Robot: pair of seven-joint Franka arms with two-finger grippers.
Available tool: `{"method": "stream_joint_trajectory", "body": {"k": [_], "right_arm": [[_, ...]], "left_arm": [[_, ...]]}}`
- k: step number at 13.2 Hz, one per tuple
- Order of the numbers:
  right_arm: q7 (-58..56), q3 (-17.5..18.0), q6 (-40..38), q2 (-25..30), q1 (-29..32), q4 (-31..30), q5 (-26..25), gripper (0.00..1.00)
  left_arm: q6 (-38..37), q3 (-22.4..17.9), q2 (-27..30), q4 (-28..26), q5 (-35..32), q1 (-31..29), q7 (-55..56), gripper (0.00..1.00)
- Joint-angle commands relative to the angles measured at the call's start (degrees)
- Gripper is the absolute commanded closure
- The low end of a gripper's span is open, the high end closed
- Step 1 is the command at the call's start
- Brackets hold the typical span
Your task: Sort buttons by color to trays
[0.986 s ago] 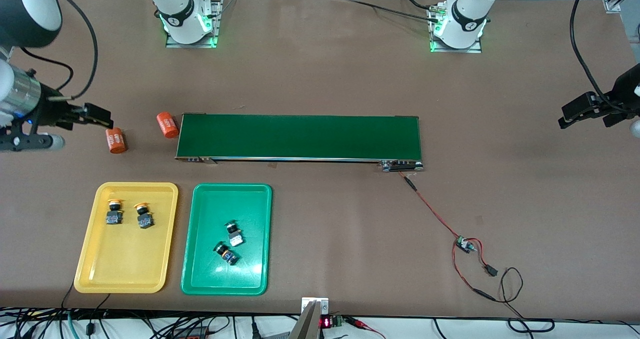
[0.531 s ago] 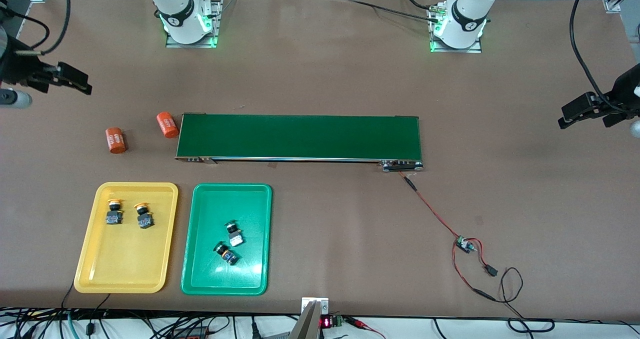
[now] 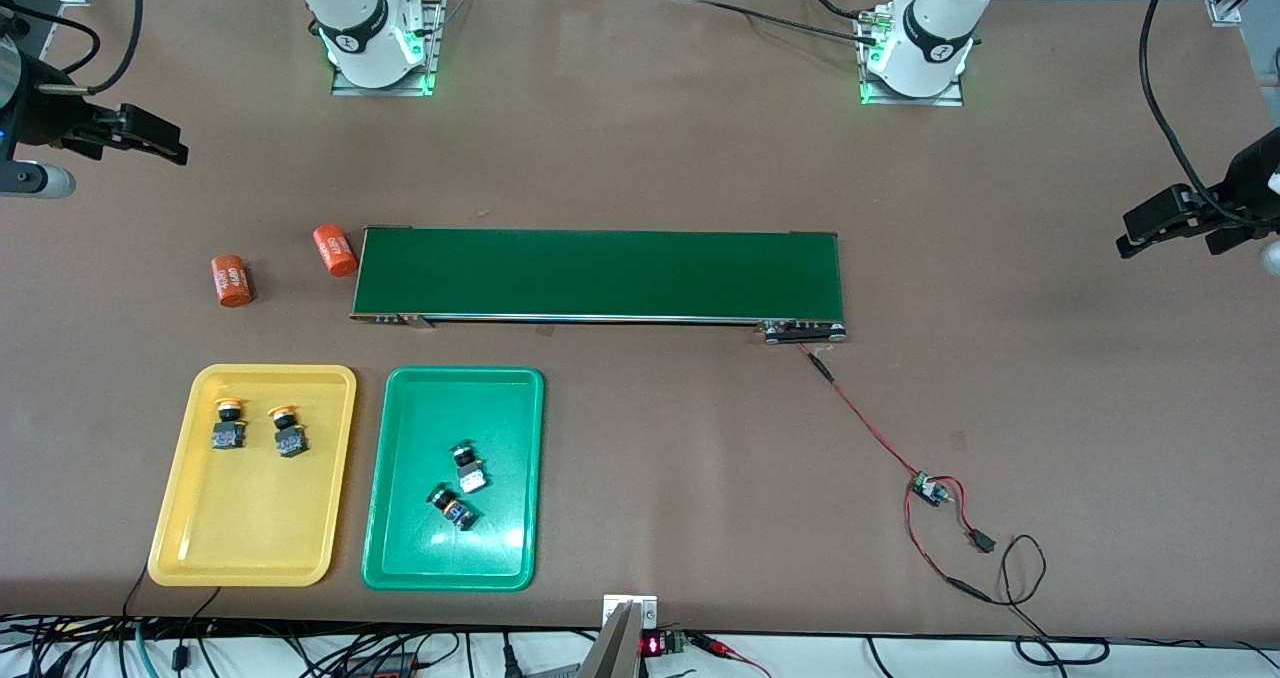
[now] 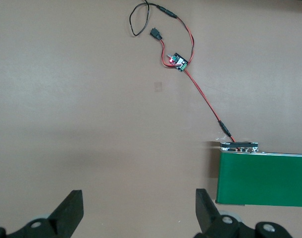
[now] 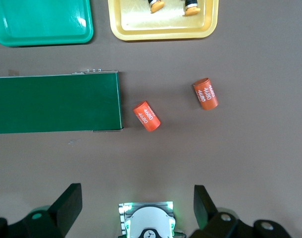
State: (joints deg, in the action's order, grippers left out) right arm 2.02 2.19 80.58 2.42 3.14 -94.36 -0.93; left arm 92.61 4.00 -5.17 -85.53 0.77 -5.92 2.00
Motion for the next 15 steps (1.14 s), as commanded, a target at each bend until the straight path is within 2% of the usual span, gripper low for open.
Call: {"method": "stream_joint_trajectory", "body": {"k": [1, 5, 8, 15], "right_arm": [[0.70, -0.61, -1.47, 1.19, -0.76, 0.23, -0.22, 0.00], [1.49, -0.17, -1.39, 0.40, -1.03, 0.14, -0.48, 0.00], [6.67, -0.17, -1.39, -0.13, -0.85, 0.14, -0.48, 0.00], [5.54, 0.01, -0.42, -1.54, -2.17, 0.32, -0.39, 0.00]], "left_arm": [[0.73, -0.04, 0.95, -1.22, 0.19, -0.41, -0.86, 0.00], [0.64, -0.66, 0.51, -1.22, 0.20, -0.58, -0.86, 0.00], [0.64, -0.57, 0.43, -1.22, 0.28, -1.02, -0.86, 0.00], [0.38, -0.57, 0.43, -1.22, 0.28, -1.11, -0.86, 0.00]]}}
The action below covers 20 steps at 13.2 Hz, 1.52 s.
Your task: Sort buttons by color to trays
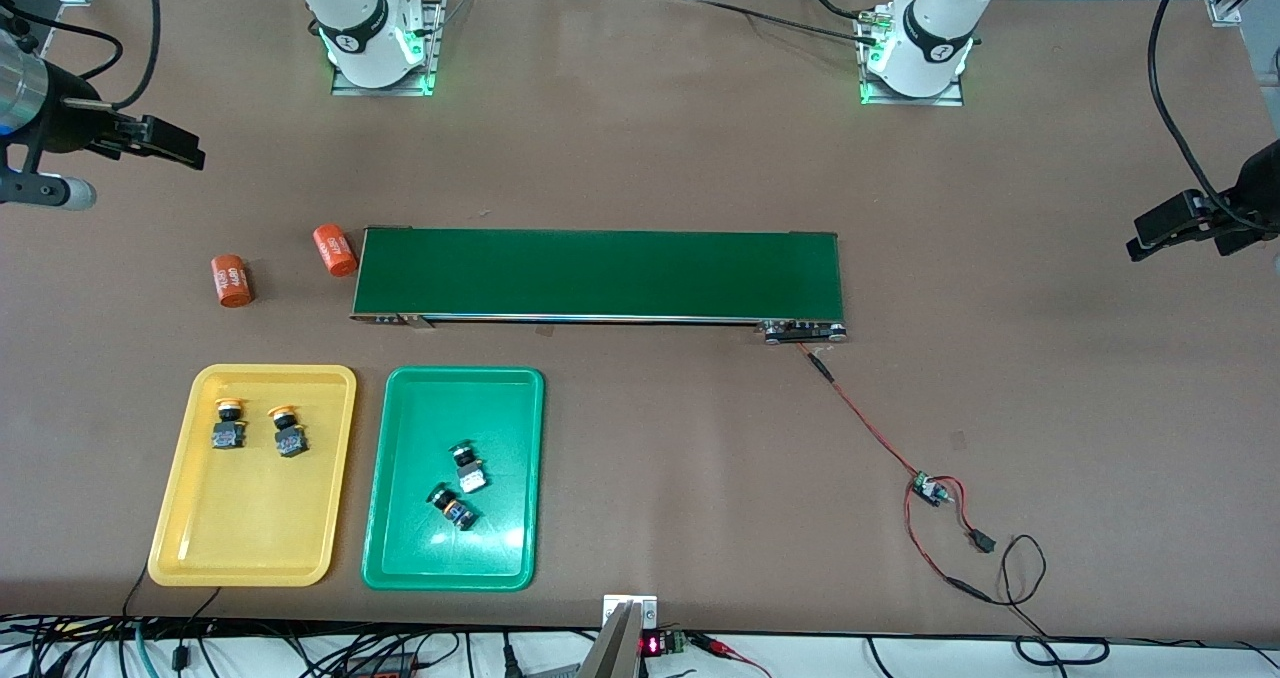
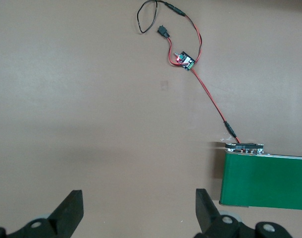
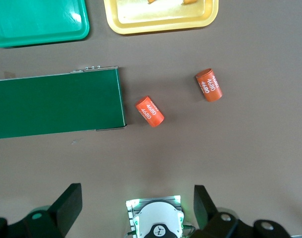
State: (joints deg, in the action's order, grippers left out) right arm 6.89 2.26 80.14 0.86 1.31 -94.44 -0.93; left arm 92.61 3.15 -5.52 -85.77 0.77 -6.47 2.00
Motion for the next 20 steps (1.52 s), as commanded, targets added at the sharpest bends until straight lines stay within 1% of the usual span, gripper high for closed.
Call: {"method": "stream_joint_trajectory", "body": {"k": [1, 3, 6, 20], "right_arm": [[0.50, -0.06, 0.19, -0.06, -0.34, 0.40, -0.39, 0.00], [-0.03, -0.06, 0.89, -0.15, -0.17, 0.40, -0.39, 0.00], [-4.60, -0.67, 1.77, -0.07, 0.45, 0.49, -0.39, 0.00], [-4.08, -0.41, 1.86, -0.42, -0.17, 0.49, -0.39, 0.00]], "left_arm": [[0.38, 0.28, 0.78, -0.98, 0.28, -0.56, -0.86, 0.00], [0.38, 0.28, 0.78, -0.98, 0.28, -0.56, -0.86, 0.00], [0.38, 0.28, 0.78, -0.98, 0.28, -0.56, -0.86, 0.00], [0.46, 0.37, 0.78, -0.98, 0.28, -0.56, -0.86, 0.00]]}}
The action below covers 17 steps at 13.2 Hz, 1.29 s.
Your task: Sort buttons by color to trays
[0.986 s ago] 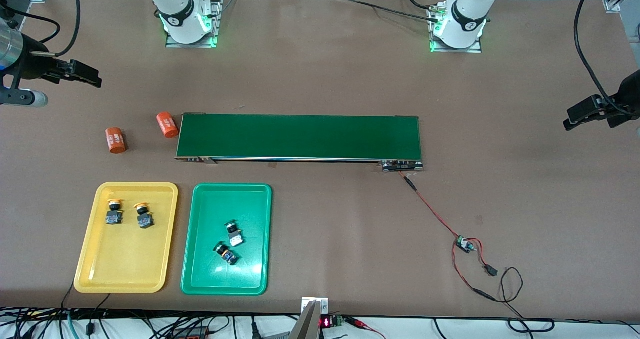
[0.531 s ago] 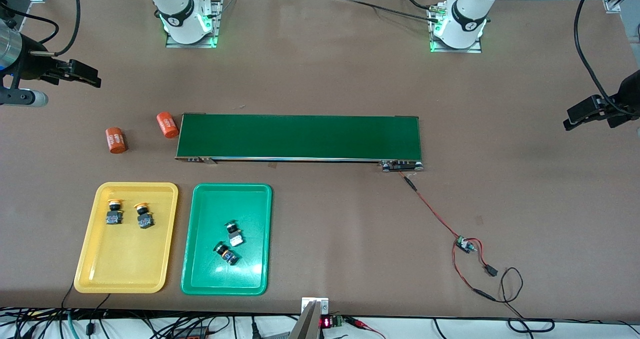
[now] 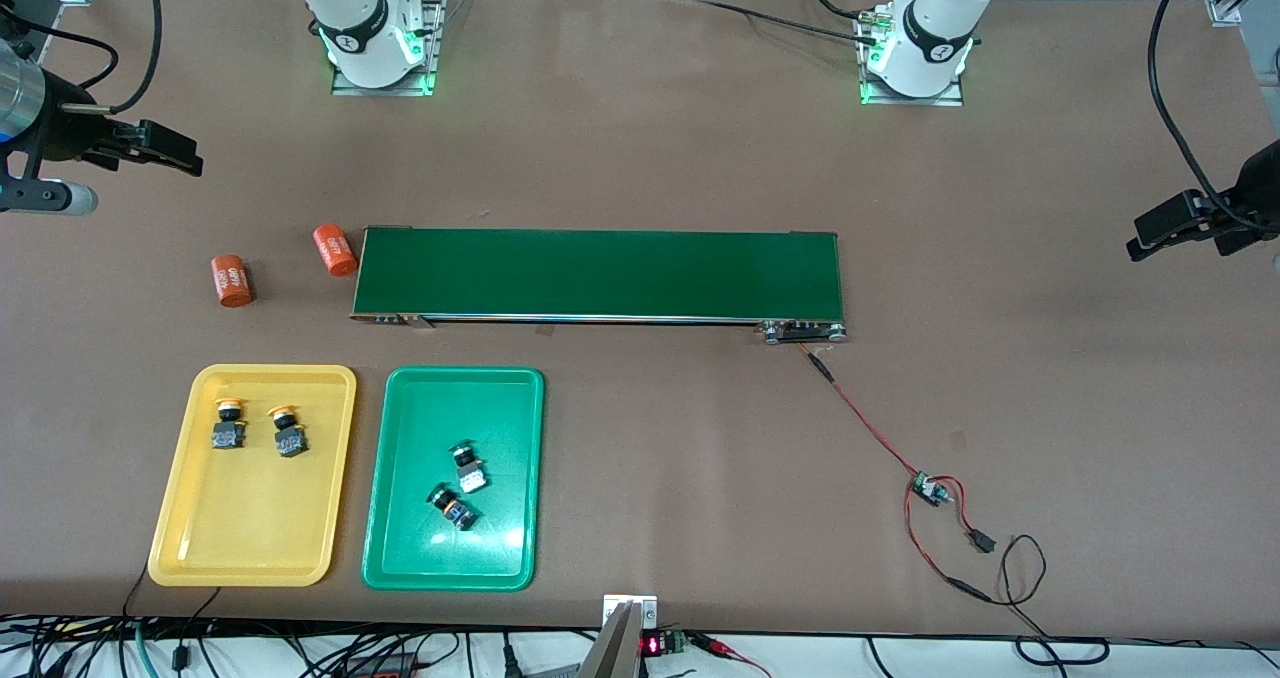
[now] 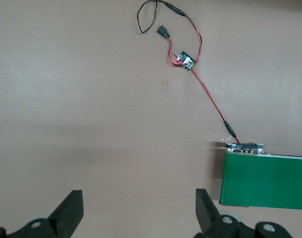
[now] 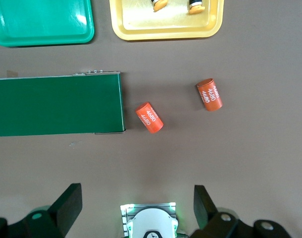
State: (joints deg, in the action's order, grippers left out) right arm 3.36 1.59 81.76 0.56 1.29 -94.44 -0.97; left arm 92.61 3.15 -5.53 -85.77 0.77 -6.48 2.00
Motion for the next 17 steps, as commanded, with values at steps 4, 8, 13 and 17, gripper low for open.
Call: {"method": "stream_joint_trajectory", "body": {"k": [4, 8, 13, 17], "right_arm": [[-0.46, 0.61, 0.33, -0.12, -0.32, 0.48, -0.17, 0.00], [-0.37, 0.70, 0.42, -0.30, -0.93, 0.48, -0.08, 0.00], [-0.19, 0.70, 0.33, -0.30, -1.03, 0.48, -0.08, 0.00], [-0.10, 0.61, 0.33, -0.30, -1.11, 0.48, -0.26, 0.00]], "left_arm": [[0.38, 0.54, 0.78, -0.98, 0.28, -0.46, -0.86, 0.00], [0.38, 0.63, 0.78, -0.98, 0.28, -0.46, -0.86, 0.00], [0.55, 0.71, 0.78, -0.89, 0.11, -0.46, -0.86, 0.00], [0.47, 0.71, 0.78, -0.98, 0.11, -0.55, -0.86, 0.00]]}}
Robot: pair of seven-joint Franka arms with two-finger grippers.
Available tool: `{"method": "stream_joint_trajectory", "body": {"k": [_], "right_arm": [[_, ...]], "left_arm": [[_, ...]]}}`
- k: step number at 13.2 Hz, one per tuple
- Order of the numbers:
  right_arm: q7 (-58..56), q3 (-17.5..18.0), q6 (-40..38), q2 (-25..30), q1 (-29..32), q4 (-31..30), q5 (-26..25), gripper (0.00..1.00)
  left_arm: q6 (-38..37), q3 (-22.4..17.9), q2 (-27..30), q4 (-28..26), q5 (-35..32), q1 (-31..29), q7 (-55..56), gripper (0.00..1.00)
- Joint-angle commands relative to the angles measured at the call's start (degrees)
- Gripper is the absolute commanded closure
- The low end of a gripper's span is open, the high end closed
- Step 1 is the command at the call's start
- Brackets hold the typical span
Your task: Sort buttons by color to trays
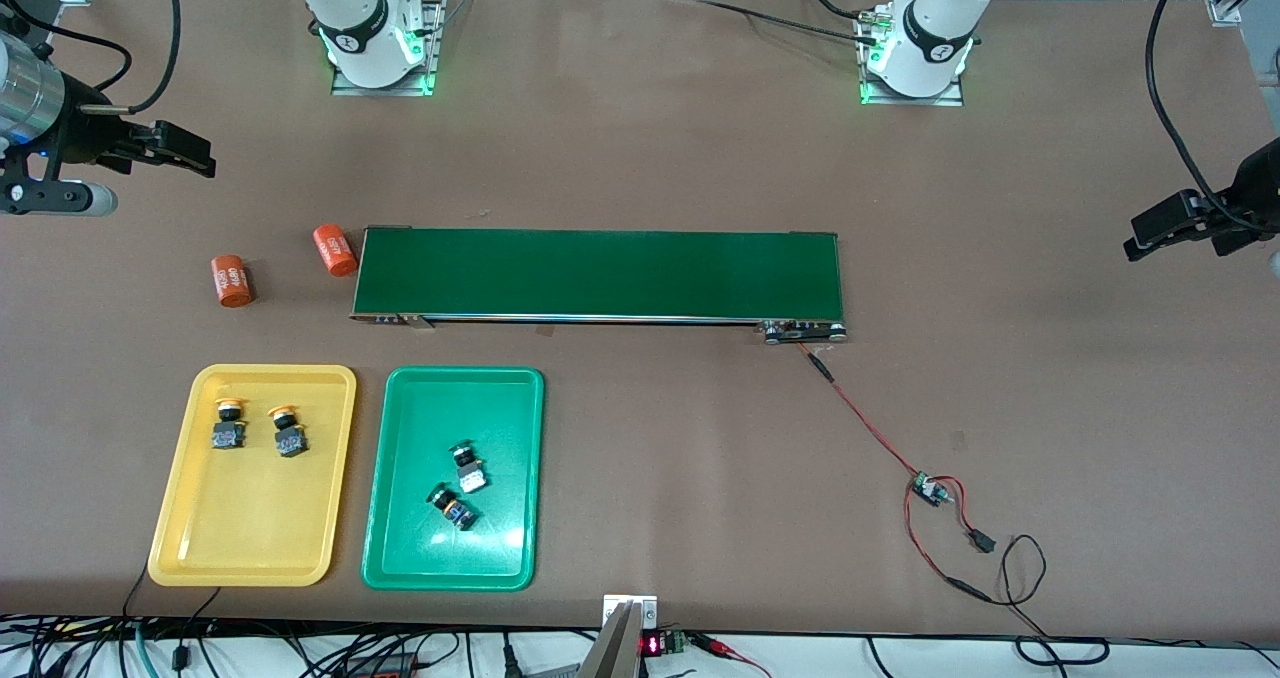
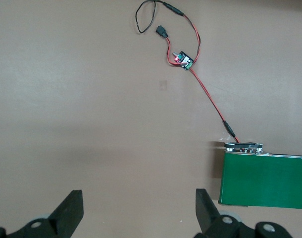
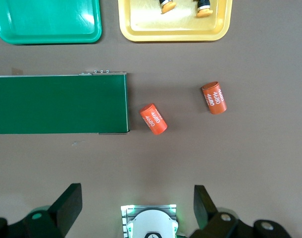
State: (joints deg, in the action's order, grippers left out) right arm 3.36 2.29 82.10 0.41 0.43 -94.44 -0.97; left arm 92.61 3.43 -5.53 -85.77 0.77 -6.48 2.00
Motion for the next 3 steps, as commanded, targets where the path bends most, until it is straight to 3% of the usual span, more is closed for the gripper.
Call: {"method": "stream_joint_trajectory", "body": {"k": [1, 3], "right_arm": [[-0.19, -0.09, -0.09, -0.15, -0.26, 0.48, -0.35, 0.00], [-0.19, -0.09, -0.09, -0.15, -0.17, 0.40, -0.35, 0.00]], "left_arm": [[0.46, 0.44, 0.78, -0.98, 0.11, -0.55, -0.86, 0.00], [0.29, 0.44, 0.78, -0.98, 0.11, -0.55, -0.86, 0.00]]}}
